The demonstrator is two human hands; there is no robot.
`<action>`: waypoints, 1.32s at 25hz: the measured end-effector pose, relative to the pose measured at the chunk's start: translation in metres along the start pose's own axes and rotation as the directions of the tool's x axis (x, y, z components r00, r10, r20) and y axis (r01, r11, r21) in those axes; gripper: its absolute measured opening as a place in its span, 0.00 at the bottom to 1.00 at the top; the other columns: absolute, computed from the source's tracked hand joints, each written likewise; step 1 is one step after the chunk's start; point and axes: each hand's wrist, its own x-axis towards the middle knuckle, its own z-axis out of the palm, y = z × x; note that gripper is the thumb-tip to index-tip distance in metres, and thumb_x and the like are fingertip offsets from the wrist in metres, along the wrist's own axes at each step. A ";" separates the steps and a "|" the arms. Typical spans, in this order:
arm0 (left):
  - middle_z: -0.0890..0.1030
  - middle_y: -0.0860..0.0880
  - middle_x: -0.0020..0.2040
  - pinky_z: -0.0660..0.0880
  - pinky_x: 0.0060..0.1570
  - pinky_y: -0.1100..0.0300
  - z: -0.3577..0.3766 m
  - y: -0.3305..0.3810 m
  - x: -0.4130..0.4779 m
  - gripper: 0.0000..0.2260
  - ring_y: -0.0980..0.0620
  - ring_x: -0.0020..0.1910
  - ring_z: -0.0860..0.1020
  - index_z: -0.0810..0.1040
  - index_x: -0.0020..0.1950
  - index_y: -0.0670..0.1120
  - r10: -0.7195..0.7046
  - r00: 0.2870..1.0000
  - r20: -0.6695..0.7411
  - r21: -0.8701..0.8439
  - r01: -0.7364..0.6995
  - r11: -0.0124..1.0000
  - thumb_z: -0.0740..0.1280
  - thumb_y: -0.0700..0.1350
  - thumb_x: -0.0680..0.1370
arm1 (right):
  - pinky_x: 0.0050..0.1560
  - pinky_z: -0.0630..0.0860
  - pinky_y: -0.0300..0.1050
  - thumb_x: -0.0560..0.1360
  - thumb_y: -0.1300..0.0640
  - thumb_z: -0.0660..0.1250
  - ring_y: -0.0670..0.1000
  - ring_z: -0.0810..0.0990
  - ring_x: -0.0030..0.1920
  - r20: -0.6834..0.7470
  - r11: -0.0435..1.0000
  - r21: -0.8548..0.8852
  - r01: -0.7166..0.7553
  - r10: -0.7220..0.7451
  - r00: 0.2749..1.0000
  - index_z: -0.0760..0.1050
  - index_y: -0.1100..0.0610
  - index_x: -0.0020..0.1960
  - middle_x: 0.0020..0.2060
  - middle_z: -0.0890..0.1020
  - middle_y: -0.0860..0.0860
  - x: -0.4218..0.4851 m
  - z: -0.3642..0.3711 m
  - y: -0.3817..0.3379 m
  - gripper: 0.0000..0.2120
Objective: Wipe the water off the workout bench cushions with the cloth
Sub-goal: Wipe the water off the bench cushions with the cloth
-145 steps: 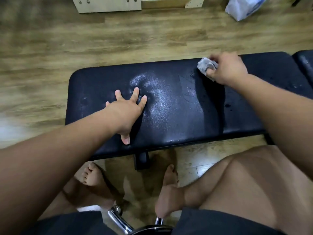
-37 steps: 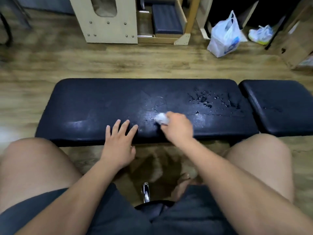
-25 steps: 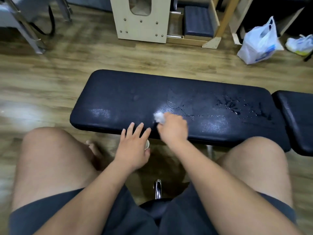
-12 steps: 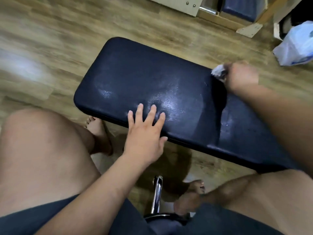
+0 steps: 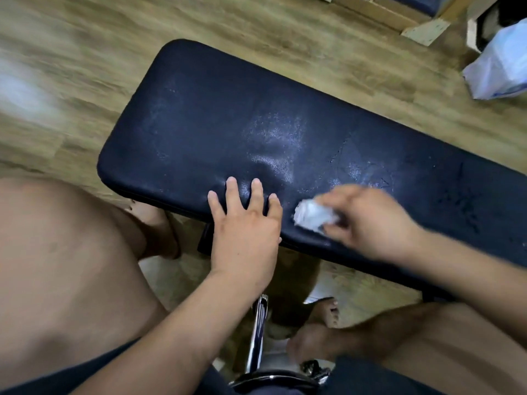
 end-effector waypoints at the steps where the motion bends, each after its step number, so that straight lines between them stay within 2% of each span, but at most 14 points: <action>1: 0.52 0.43 0.79 0.49 0.70 0.32 -0.001 0.000 -0.001 0.28 0.31 0.75 0.48 0.55 0.77 0.49 0.002 1.000 0.009 -0.006 -0.002 1.000 0.60 0.55 0.80 | 0.39 0.80 0.50 0.70 0.49 0.64 0.59 0.83 0.42 -0.015 0.998 -0.037 -0.054 0.053 0.998 0.79 0.51 0.53 0.43 0.83 0.54 0.017 -0.008 0.014 0.14; 4: 0.52 0.43 0.79 0.49 0.70 0.32 -0.003 -0.001 -0.001 0.29 0.31 0.75 0.47 0.55 0.77 0.50 0.008 1.000 -0.002 0.013 -0.008 1.000 0.60 0.57 0.80 | 0.41 0.75 0.49 0.73 0.48 0.62 0.64 0.81 0.46 -0.134 0.897 -0.240 -0.371 0.347 0.928 0.77 0.54 0.53 0.47 0.82 0.61 0.086 -0.036 0.088 0.13; 6: 0.51 0.44 0.80 0.49 0.70 0.32 -0.002 0.000 -0.002 0.29 0.32 0.75 0.47 0.53 0.78 0.50 0.003 1.000 0.004 0.011 -0.004 1.000 0.59 0.57 0.80 | 0.48 0.78 0.54 0.72 0.53 0.62 0.67 0.80 0.48 -0.186 0.800 -0.212 -0.561 0.531 0.827 0.77 0.56 0.54 0.49 0.81 0.64 0.118 -0.050 0.117 0.13; 8: 0.50 0.44 0.80 0.48 0.70 0.32 -0.002 0.000 -0.004 0.29 0.32 0.75 0.46 0.52 0.78 0.50 0.015 1.000 0.003 0.022 -0.015 1.000 0.58 0.57 0.80 | 0.49 0.77 0.54 0.72 0.55 0.61 0.67 0.80 0.48 -0.211 0.785 -0.189 -0.590 0.554 0.805 0.76 0.57 0.52 0.48 0.81 0.65 0.121 -0.044 0.104 0.12; 12: 0.52 0.44 0.80 0.48 0.71 0.33 -0.003 -0.003 -0.003 0.28 0.32 0.75 0.47 0.55 0.77 0.51 0.011 1.000 -0.015 -0.015 -0.012 1.000 0.61 0.53 0.80 | 0.44 0.78 0.49 0.70 0.50 0.62 0.59 0.81 0.44 -0.058 0.981 -0.014 -0.193 0.192 0.980 0.77 0.52 0.54 0.44 0.82 0.56 0.041 -0.003 0.002 0.14; 14: 0.56 0.46 0.79 0.51 0.72 0.35 -0.003 -0.010 -0.004 0.26 0.34 0.75 0.51 0.62 0.75 0.53 0.038 0.997 -0.074 -0.113 -0.046 0.992 0.64 0.52 0.78 | 0.42 0.78 0.46 0.69 0.48 0.62 0.55 0.81 0.43 0.077 0.999 0.035 0.024 -0.027 0.997 0.78 0.52 0.54 0.43 0.81 0.52 0.005 0.010 -0.029 0.17; 16: 0.66 0.45 0.75 0.60 0.70 0.37 -0.005 -0.025 -0.006 0.24 0.37 0.73 0.62 0.72 0.69 0.50 0.046 0.983 -0.180 -0.237 -0.089 0.967 0.71 0.50 0.73 | 0.44 0.77 0.46 0.69 0.47 0.61 0.56 0.81 0.44 0.051 0.998 0.043 0.045 -0.047 0.998 0.79 0.54 0.53 0.43 0.81 0.52 0.023 0.000 -0.012 0.17; 19: 0.69 0.40 0.71 0.64 0.67 0.36 0.004 -0.044 -0.015 0.30 0.35 0.71 0.66 0.74 0.66 0.47 -0.033 0.977 -0.212 -0.228 -0.017 0.973 0.76 0.49 0.66 | 0.46 0.77 0.50 0.69 0.44 0.57 0.61 0.81 0.44 -0.147 0.974 -0.068 -0.218 0.206 0.967 0.78 0.57 0.49 0.44 0.81 0.61 0.095 -0.027 0.061 0.20; 21: 0.65 0.40 0.74 0.61 0.69 0.36 0.007 -0.048 -0.021 0.34 0.35 0.73 0.62 0.70 0.70 0.48 -0.052 0.989 -0.140 -0.172 0.027 0.985 0.77 0.51 0.65 | 0.47 0.77 0.52 0.71 0.49 0.58 0.65 0.80 0.45 -0.198 0.872 -0.065 -0.485 0.465 0.863 0.74 0.58 0.45 0.45 0.81 0.65 0.134 -0.047 0.094 0.13; 23: 0.63 0.41 0.75 0.59 0.72 0.39 0.010 -0.051 -0.022 0.34 0.37 0.74 0.59 0.69 0.71 0.49 -0.057 0.989 -0.138 -0.212 0.027 0.977 0.75 0.52 0.67 | 0.48 0.76 0.50 0.74 0.53 0.60 0.65 0.80 0.47 -0.234 0.794 0.036 -0.606 0.597 0.768 0.76 0.60 0.48 0.46 0.82 0.64 0.153 -0.035 0.078 0.12; 26: 0.70 0.43 0.68 0.65 0.69 0.45 -0.005 -0.066 -0.018 0.26 0.41 0.68 0.67 0.73 0.67 0.46 -0.209 0.937 -0.279 -0.508 0.040 0.860 0.69 0.48 0.69 | 0.48 0.78 0.50 0.73 0.52 0.61 0.62 0.80 0.48 -0.242 0.925 0.065 -0.374 0.379 0.894 0.78 0.55 0.54 0.48 0.82 0.57 0.133 0.009 -0.019 0.14; 28: 0.73 0.44 0.63 0.68 0.65 0.49 -0.015 -0.073 -0.015 0.25 0.42 0.62 0.71 0.75 0.64 0.44 -0.310 0.873 -0.376 -0.625 0.008 0.781 0.65 0.40 0.66 | 0.50 0.76 0.52 0.72 0.54 0.65 0.61 0.79 0.50 -0.033 0.988 0.140 -0.066 0.071 0.997 0.77 0.56 0.57 0.51 0.79 0.57 0.092 0.033 -0.093 0.15; 30: 0.74 0.46 0.61 0.67 0.64 0.54 -0.020 -0.072 -0.014 0.25 0.44 0.60 0.72 0.75 0.62 0.44 -0.301 0.871 -0.389 -0.629 -0.013 0.777 0.62 0.37 0.65 | 0.48 0.76 0.51 0.70 0.55 0.67 0.61 0.79 0.50 0.148 0.975 0.190 0.119 -0.148 0.978 0.78 0.58 0.57 0.52 0.79 0.57 0.049 0.046 -0.131 0.16; 33: 0.73 0.46 0.64 0.64 0.67 0.55 -0.015 -0.067 -0.014 0.21 0.44 0.63 0.69 0.75 0.64 0.45 -0.252 0.916 -0.312 -0.582 0.025 0.813 0.65 0.41 0.70 | 0.44 0.78 0.48 0.70 0.51 0.65 0.56 0.81 0.44 -0.007 0.924 0.380 0.051 -0.052 0.999 0.80 0.54 0.51 0.44 0.80 0.52 -0.002 0.044 -0.121 0.13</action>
